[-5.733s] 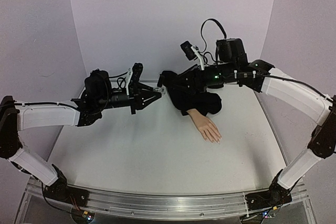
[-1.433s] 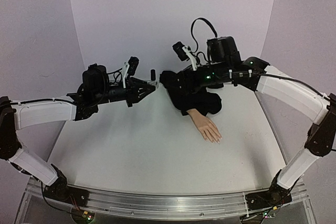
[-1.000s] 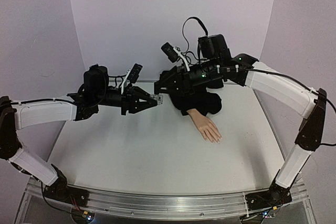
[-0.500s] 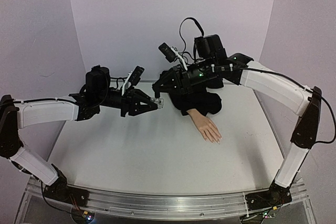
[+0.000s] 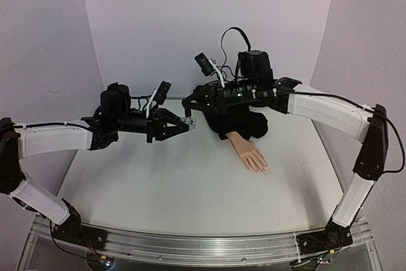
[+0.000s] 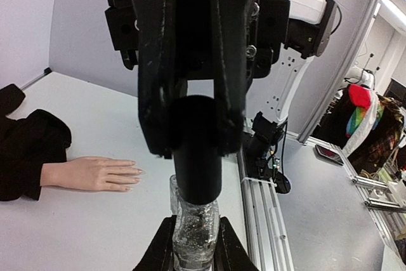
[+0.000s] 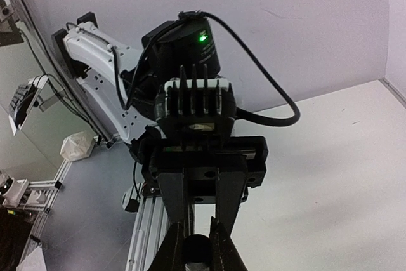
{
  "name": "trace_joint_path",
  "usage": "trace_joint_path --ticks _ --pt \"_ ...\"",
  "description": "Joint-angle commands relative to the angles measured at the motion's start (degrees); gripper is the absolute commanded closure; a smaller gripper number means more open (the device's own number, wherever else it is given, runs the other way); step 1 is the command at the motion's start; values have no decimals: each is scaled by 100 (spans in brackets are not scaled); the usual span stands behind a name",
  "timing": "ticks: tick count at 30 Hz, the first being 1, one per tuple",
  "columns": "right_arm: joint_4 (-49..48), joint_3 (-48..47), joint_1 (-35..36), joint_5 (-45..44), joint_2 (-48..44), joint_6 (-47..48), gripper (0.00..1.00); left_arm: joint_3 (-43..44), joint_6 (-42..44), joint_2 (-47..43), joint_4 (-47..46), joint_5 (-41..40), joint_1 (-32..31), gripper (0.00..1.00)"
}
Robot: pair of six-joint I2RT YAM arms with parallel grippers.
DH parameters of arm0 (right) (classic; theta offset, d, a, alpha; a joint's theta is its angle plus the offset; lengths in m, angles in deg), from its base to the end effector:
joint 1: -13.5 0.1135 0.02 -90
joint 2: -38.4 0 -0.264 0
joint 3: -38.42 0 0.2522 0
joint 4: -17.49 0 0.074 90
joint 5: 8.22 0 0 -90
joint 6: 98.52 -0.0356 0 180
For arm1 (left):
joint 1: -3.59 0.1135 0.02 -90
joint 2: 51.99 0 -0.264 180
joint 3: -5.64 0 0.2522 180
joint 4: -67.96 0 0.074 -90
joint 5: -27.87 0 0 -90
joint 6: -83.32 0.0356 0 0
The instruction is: Paint the nails
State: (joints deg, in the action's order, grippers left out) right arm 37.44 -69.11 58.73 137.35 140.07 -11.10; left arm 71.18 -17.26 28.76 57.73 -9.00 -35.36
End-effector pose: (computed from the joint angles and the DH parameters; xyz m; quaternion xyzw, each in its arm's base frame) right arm 0.2718 0.3157 0.3749 -0.5208 0.5456 0.5565 0.3485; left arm 0.2278 -0.2208 0.2996 0.4545 0.5652 -0.5525 0.4107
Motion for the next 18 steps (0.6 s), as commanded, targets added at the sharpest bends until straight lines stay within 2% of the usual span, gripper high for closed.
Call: trace_joint_path --ticks 1,7,12,18 --pt "-1133 695 70 -391 -65 -992 100 35 -62 -490 -1300 -932 73 100" --pt "-2000 1196 93 -651 -83 -1415 100 -25 -157 -483 -1795 -1227 98 100" --pt "-2113 1334 103 -823 -85 -1335 100 2 -196 -461 -1905 -1336 97 100" --pt "-2073 1431 171 -1175 -21 -1270 100 115 -16 -412 -1624 -1583 106 100"
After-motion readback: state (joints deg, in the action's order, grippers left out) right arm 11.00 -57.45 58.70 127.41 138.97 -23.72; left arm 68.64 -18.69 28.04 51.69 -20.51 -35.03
